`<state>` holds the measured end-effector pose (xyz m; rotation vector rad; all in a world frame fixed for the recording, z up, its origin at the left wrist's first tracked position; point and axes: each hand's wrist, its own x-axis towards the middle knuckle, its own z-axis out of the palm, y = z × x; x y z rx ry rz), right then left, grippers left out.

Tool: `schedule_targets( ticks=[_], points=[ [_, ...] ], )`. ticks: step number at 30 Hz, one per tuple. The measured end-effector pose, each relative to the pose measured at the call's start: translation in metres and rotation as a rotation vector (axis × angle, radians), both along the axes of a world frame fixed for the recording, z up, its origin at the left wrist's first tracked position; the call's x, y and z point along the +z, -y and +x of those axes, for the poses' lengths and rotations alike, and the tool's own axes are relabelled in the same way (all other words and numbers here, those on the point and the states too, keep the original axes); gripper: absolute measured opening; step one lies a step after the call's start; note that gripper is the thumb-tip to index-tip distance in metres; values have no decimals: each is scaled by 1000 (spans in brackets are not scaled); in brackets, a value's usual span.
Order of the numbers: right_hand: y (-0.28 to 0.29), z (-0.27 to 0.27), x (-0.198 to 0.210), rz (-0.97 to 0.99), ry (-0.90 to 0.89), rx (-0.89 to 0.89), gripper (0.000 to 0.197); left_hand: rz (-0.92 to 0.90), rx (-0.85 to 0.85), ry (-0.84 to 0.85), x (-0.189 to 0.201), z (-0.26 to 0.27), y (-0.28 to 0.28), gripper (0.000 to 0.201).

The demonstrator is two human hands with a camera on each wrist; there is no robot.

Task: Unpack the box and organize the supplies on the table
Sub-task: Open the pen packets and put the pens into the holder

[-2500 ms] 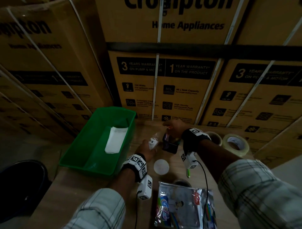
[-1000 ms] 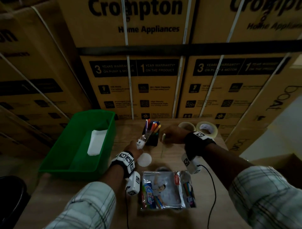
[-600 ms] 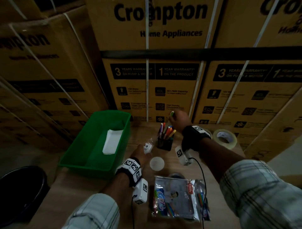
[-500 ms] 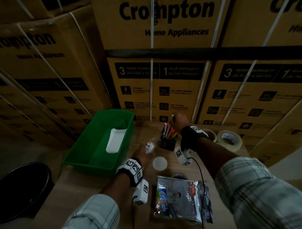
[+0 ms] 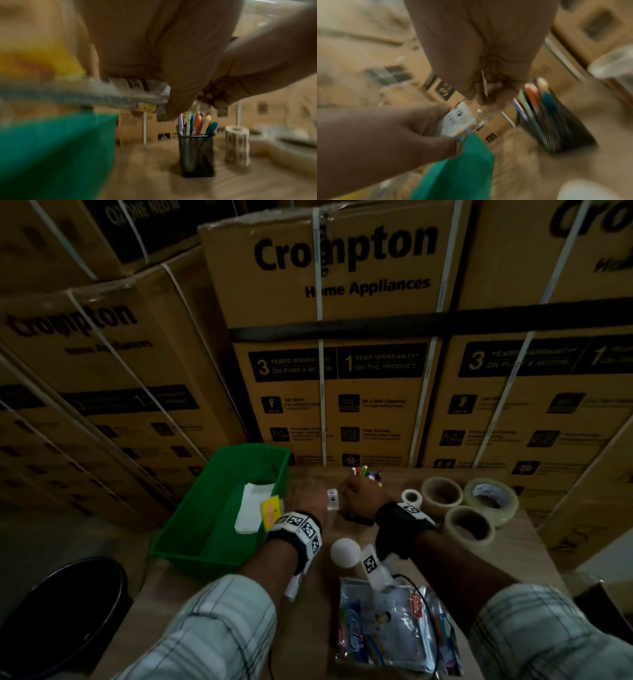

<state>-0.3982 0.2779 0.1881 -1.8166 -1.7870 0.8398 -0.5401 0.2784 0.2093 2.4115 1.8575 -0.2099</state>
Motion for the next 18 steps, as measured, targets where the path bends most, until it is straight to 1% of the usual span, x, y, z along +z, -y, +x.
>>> schedule_targets(
  ticks=[1, 3, 5, 7, 8, 10, 12, 13, 16, 18],
  points=[
    [2, 0, -6, -66, -83, -26, 14, 44, -40, -85, 5, 6, 0, 37],
    [6, 0, -12, -200, -320, -91, 14, 84, -92, -226, 13, 19, 1, 36],
    [10, 3, -13, -301, -541, -133, 17, 79, -134, -313, 18, 29, 4, 37],
    [13, 9, -14, -350, -665, -143, 18, 75, -170, -355, 21, 34, 8, 40],
    [15, 10, -14, -353, -704, -120, 19, 82, -184, -371, 22, 35, 9, 41],
    [17, 14, -14, -295, -664, -97, 26, 104, -206, -405, 26, 36, 10, 42],
    [19, 17, -11, -289, -633, -118, 26, 112, -212, -408, 31, 34, 10, 42],
    [19, 18, -11, -281, -631, -124, 25, 117, -222, -396, 32, 33, 9, 42],
    [18, 25, -8, -165, -448, -96, 28, 137, -241, -310, 36, 28, 6, 42],
    [16, 31, -3, -119, -440, -77, 26, 121, -228, -246, 34, 22, 2, 40]
  ],
)
